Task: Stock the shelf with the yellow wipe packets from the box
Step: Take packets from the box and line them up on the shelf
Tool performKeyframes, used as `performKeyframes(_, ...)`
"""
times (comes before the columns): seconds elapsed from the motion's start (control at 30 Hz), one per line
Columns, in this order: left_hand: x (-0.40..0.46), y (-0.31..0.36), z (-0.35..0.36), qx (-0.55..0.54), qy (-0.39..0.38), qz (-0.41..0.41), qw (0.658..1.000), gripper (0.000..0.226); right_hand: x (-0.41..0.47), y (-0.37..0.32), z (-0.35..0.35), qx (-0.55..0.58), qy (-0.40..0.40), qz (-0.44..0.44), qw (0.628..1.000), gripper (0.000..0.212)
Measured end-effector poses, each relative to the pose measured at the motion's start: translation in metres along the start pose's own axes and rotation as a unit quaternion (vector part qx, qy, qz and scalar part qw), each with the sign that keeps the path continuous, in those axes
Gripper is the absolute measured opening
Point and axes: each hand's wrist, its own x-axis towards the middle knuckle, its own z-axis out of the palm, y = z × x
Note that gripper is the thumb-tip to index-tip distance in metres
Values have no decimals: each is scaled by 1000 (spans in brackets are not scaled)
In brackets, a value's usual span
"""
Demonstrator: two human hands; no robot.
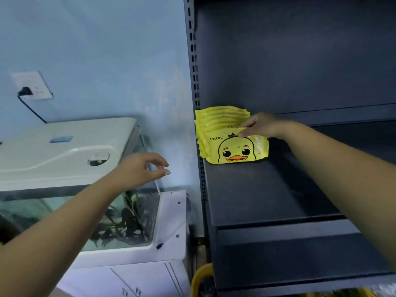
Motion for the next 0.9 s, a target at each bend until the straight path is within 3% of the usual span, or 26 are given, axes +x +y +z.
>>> performKeyframes(0.2,-50,-4,8,-6,12,-59,998,23,10,-1,11,-129,58,1,990,41)
performKeyframes(0.47,-88,12,7,-13,43,-61,997,19,-48,-18,45,-175,269,-47,946,40)
performKeyframes(0.57,-96,25,9,-4,41,-26,999,6,-93,-34,64,-156,279,-75,945,33)
performKeyframes(0.7,-117,46,10,-14,30,22,999,12,-154,-54,87,-157,268,-93,946,27)
performKeyframes(0.77,-130,56,13,-28,17,46,998,4,-185,-64,98,-133,252,-90,954,22)
performKeyframes(0.9,-168,69,27,-48,-31,83,995,9,-255,-72,131,-109,224,-52,967,16)
